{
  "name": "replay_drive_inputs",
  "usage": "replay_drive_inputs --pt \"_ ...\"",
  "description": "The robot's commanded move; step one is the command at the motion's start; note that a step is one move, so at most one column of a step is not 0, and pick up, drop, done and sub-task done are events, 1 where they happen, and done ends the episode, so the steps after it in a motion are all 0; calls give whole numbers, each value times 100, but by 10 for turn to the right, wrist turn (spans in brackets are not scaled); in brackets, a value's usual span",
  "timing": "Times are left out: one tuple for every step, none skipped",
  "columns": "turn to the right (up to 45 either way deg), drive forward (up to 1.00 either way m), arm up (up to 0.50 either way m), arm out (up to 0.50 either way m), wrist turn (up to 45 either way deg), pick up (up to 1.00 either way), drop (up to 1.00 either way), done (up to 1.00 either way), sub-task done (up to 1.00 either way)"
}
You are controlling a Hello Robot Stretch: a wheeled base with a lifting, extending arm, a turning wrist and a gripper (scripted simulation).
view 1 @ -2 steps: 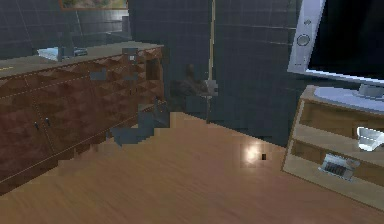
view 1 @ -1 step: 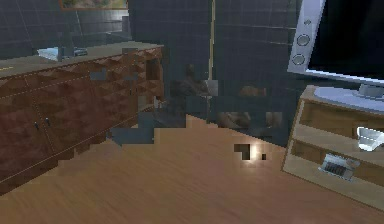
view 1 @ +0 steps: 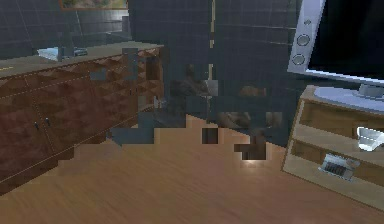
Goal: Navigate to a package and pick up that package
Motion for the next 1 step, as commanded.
replay_drive_inputs --pt "0 0 0 0 0 0 0 100 0"
